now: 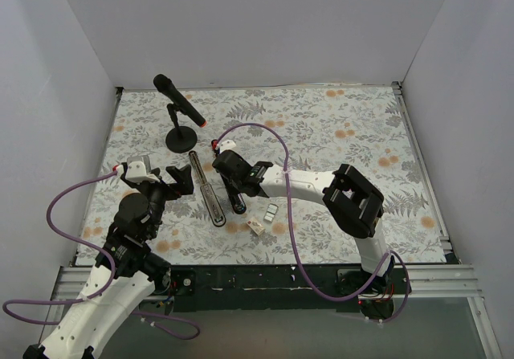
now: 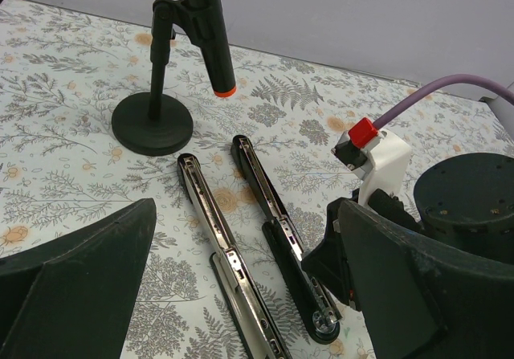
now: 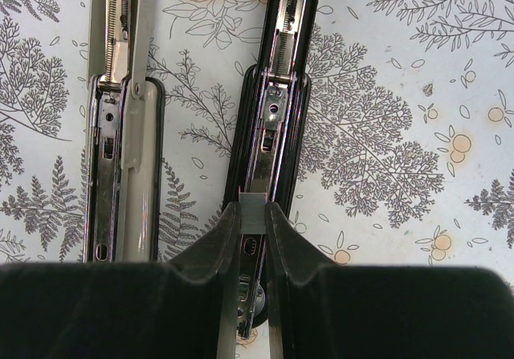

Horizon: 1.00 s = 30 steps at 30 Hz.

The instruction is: Load the staples into the stapler

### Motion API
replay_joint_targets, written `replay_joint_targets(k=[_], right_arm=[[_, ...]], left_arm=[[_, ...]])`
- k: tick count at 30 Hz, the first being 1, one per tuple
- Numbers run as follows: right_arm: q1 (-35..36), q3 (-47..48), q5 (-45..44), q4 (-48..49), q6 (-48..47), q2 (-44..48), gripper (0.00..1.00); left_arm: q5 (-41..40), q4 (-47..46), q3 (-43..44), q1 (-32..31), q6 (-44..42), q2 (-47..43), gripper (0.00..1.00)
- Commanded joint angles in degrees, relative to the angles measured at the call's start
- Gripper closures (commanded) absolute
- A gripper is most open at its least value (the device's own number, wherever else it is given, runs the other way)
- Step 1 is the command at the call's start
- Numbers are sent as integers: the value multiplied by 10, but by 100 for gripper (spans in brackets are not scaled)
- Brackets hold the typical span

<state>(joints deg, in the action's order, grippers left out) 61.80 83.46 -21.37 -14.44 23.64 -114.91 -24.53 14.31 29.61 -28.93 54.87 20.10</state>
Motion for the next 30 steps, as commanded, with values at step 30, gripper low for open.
replay_joint_targets(k=[30], right_arm=[[3,21,-3,-38,35,-31,75]], left_arm=[[12,-8,-2,10,-2,6,2]])
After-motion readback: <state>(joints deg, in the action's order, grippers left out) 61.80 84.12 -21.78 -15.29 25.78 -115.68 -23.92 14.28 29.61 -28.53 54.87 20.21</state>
